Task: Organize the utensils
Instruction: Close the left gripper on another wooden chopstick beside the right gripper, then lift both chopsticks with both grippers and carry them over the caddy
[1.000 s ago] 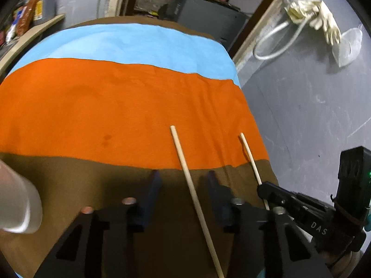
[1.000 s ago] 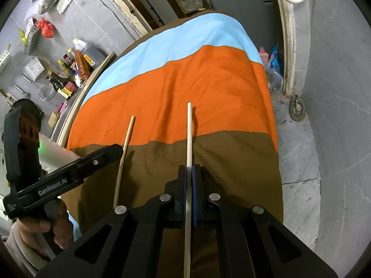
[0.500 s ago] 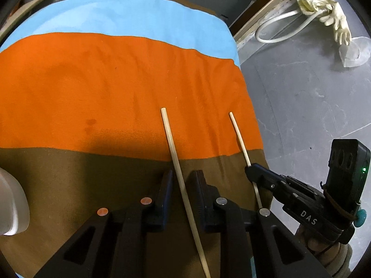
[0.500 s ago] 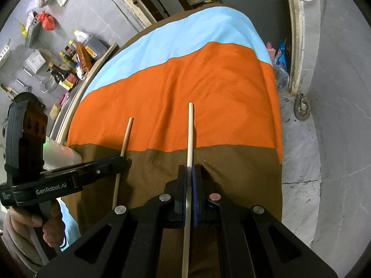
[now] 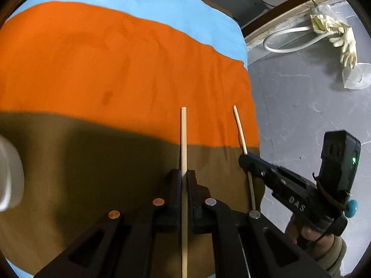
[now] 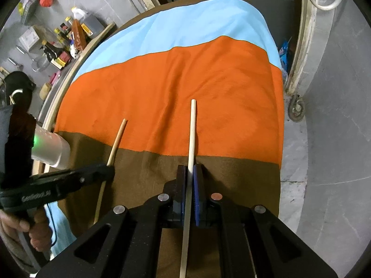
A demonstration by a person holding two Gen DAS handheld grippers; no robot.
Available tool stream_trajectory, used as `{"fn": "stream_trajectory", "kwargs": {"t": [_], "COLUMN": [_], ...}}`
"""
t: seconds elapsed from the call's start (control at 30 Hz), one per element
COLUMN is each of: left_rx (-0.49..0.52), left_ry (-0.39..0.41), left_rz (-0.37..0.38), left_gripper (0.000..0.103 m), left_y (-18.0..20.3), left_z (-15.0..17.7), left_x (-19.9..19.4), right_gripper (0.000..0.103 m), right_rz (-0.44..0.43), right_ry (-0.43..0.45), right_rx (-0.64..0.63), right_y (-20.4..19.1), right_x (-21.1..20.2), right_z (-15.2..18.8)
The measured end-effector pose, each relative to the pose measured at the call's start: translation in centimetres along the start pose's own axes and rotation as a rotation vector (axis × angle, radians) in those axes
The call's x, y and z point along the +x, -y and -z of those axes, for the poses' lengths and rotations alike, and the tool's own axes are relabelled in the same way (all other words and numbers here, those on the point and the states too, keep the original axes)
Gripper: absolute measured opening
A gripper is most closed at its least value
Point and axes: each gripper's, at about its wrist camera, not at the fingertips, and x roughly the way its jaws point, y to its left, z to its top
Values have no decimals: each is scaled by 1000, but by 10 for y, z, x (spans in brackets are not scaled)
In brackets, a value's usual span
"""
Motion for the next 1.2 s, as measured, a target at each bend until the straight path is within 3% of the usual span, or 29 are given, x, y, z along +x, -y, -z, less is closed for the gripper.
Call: {"fn": "stream_trajectory", "kwargs": {"t": [0.17, 0.33, 0.57, 0.9, 1.2], "left_rx": [8, 72, 173, 255, 236], "left_ry": [-3, 33, 230, 404, 496], "left_rz": [-5, 6, -5, -41, -65], "left_gripper": [5, 5, 5, 5, 5], "left_y": [-3, 2, 5, 10, 11], "left_z": [15, 31, 55, 44, 26], "left_x": [-10, -30, -89, -166, -216], "right_gripper": [5, 4, 4, 4, 4], "right_rz": [50, -24, -103, -138, -169], "right_ry": [11, 97, 349, 515, 660], "right_rx": [-5, 63, 69, 29, -58], "right_y": [-10, -12, -41, -85, -135], "right_x": [-4, -27, -83, -127, -169], "right_z": [0, 12, 47, 51, 32]}}
